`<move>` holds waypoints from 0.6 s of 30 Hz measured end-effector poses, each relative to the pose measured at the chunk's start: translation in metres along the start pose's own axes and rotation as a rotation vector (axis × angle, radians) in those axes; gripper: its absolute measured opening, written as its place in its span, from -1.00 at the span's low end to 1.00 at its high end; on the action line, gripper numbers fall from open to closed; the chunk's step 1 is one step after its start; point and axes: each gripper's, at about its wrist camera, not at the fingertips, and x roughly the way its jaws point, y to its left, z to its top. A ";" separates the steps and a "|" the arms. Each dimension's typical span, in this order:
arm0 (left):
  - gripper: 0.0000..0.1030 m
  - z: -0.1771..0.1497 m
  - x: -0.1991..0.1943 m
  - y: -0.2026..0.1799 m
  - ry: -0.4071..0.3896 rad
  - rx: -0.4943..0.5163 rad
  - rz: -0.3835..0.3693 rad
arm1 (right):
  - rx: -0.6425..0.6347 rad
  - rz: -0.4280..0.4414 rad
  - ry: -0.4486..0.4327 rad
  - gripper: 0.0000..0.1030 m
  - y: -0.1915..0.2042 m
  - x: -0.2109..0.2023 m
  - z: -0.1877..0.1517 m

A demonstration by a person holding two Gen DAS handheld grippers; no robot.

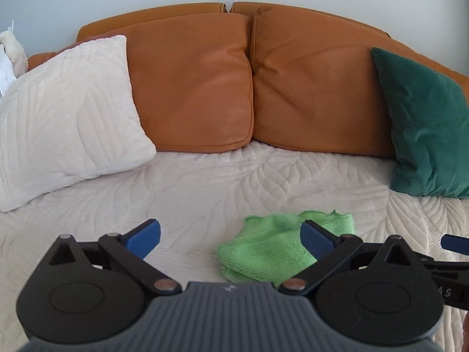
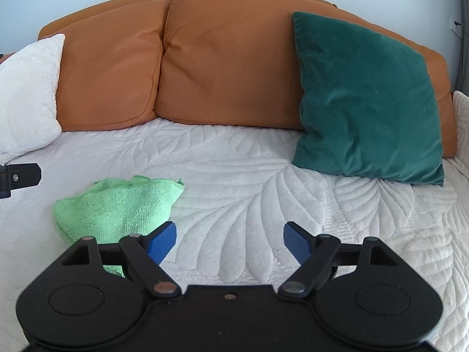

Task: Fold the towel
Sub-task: 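Move both tools toward the crumpled green towel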

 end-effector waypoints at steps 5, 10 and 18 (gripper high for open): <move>1.00 0.009 0.004 0.017 -0.043 0.204 -0.336 | 0.020 -0.016 -0.013 0.58 -0.006 -0.003 0.003; 1.00 0.007 0.036 0.045 0.011 0.517 -0.481 | 0.033 -0.015 -0.015 0.58 -0.011 -0.004 0.004; 0.72 -0.004 0.078 0.062 0.122 0.478 -0.598 | -0.061 -0.064 -0.035 0.58 0.002 0.000 0.001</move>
